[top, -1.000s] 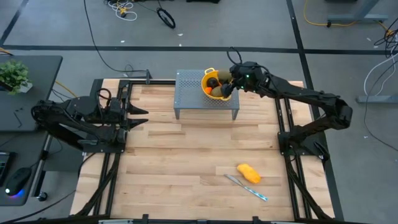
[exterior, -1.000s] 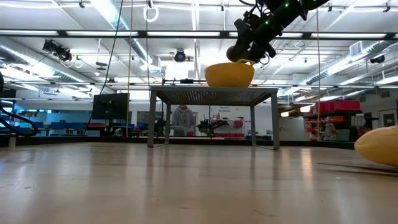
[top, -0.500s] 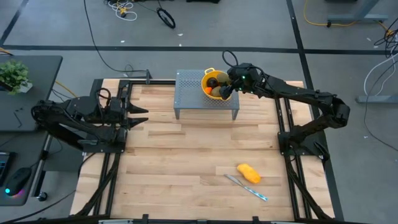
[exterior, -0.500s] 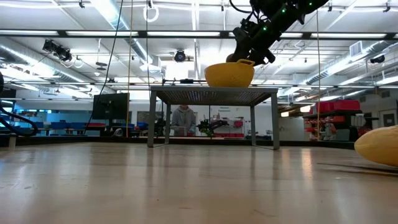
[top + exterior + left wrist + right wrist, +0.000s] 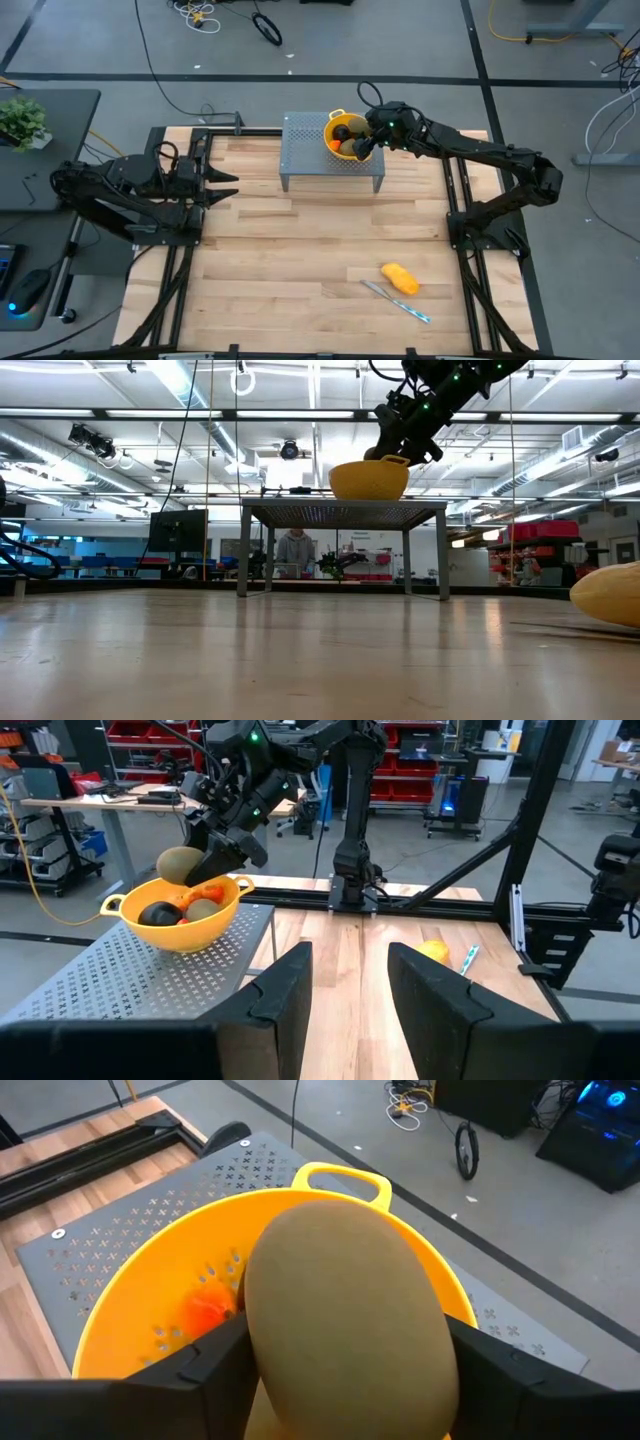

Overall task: Pick & Place Fruit
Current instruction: Put the kiwi into the yellow strainer bowl on the shelf, then put the mango into the yellow strainer bowl on the shelf

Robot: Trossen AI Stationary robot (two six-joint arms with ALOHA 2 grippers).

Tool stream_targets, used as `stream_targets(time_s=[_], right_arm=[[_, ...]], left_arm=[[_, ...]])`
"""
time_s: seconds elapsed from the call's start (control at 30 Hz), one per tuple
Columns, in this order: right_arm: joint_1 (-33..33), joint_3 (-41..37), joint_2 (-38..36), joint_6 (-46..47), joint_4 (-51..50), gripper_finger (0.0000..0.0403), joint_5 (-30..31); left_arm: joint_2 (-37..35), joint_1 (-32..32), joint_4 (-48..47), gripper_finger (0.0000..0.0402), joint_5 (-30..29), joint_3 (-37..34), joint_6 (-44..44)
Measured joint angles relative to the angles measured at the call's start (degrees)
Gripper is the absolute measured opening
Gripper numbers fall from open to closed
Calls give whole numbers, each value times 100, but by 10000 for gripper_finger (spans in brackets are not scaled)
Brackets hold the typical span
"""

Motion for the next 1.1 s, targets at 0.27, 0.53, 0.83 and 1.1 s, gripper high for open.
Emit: stream_targets(time_s=[0.27, 0.53, 0.83, 1.1], right_arm=[[0, 0, 0, -87, 0, 299, -45], [0, 0, 0, -153, -2, 314, -40], [4, 0, -244, -351, 60, 314, 4], [4, 0, -569, -345, 47, 314, 19]], left_arm=[[0, 0, 0, 141, 0, 1, 0], [0, 0, 0, 141, 0, 1, -1], [0, 0, 0, 141, 1, 1, -2], [0, 0, 0, 141, 0, 1, -2]])
